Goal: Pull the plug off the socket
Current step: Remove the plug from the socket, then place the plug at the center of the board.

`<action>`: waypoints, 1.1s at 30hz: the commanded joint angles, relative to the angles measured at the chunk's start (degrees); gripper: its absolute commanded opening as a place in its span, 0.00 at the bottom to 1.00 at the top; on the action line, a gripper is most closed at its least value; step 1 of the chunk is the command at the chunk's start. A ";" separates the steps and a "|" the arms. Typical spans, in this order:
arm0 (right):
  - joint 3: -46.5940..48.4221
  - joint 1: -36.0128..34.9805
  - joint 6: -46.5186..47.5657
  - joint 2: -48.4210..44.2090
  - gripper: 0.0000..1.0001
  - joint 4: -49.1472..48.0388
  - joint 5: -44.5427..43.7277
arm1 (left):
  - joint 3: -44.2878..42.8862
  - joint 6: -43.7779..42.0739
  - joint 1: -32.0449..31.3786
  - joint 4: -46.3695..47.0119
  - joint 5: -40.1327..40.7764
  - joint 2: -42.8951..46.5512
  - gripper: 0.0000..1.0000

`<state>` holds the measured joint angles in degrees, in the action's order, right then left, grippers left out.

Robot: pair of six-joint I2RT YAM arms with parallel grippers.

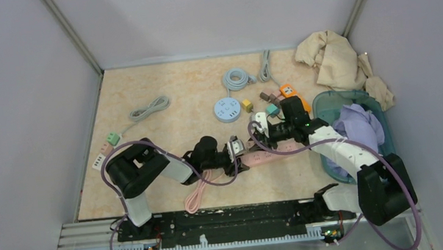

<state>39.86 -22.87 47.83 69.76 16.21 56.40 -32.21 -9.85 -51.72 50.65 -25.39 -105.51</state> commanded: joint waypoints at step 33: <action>3.99 12.68 -51.02 4.33 0.00 -30.97 -19.33 | 7.93 31.36 2.06 -35.94 28.02 52.57 1.00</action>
<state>38.81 -10.68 1.26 71.79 -12.03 39.81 -24.58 15.03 -50.46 22.24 -5.17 -53.87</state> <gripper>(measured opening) 0.296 0.998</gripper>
